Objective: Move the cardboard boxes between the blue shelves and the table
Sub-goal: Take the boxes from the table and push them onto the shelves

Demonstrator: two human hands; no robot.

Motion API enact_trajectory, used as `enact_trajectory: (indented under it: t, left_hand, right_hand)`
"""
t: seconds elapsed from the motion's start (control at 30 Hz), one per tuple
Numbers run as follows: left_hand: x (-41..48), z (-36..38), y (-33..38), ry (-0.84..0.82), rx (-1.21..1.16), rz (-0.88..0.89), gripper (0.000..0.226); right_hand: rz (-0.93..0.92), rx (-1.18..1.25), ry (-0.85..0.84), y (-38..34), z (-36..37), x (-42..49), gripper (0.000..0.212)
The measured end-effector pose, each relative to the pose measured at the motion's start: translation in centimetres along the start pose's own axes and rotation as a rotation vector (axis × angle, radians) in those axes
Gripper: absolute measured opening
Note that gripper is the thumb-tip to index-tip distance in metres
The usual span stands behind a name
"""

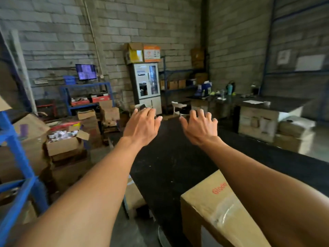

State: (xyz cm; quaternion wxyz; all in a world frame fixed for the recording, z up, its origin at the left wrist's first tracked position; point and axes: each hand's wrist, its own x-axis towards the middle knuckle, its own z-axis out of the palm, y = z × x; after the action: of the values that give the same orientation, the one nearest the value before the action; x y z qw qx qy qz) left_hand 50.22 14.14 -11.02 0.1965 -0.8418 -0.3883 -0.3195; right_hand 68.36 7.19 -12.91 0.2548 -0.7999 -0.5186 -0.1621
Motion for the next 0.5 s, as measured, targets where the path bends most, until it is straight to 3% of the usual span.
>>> enact_trajectory:
  t: [0.27,0.5]
  left_hand:
    - [0.9,8.0,6.6,-0.105,-0.264,0.252,0.049]
    - [-3.8,12.0,8.1,-0.248,-0.468,0.467,0.051]
  right_hand:
    - [0.297,-0.159,-0.022,7.2,2.0,-4.2,0.06]
    - [0.546,-0.253,-0.089,7.4,4.0,-13.2,0.061]
